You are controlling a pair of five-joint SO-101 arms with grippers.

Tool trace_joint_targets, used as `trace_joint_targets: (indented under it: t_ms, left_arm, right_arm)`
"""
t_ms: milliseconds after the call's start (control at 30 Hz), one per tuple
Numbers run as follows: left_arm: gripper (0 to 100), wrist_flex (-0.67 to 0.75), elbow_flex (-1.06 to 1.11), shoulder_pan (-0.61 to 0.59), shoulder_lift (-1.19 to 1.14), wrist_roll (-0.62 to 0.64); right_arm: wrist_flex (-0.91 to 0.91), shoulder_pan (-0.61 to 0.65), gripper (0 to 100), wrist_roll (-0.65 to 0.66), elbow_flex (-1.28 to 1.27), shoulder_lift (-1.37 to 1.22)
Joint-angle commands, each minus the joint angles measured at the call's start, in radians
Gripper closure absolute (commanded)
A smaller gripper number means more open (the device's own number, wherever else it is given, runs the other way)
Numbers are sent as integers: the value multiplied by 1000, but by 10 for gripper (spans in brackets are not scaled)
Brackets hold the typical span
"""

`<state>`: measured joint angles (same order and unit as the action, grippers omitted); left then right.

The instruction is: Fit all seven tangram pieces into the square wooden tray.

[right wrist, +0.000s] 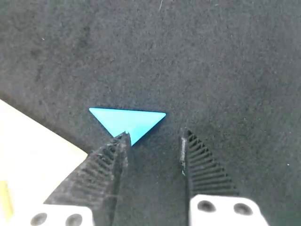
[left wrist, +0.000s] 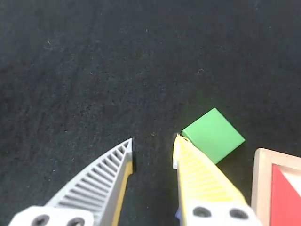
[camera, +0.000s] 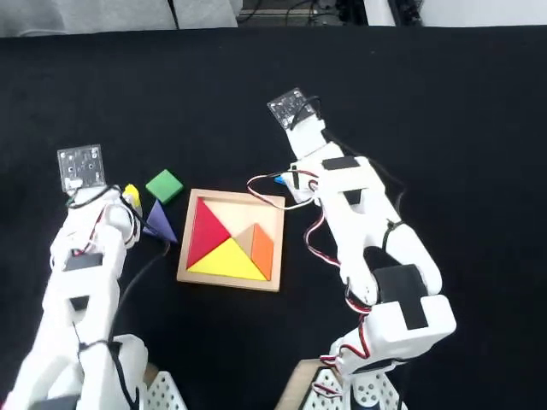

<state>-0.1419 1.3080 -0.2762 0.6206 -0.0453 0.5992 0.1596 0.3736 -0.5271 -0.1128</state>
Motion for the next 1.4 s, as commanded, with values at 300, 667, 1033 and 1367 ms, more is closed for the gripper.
trace_joint_targets:
  t_ms: [300, 667, 1033, 1367]
  left_arm:
    - [848, -353, -521, -142, -466, 160]
    - [848, -344, -529, -145, -477, 160]
    - [848, -344, -529, -143, -477, 158]
    - [848, -342, -522, -124, -479, 150]
  right_arm:
    - [307, 40, 819, 626, 145, 39]
    - [732, 29, 817, 961, 713, -335]
    - [1076, -20, 629, 1126, 1363, -723]
    - [1160, 3, 702, 1174, 1578, -932]
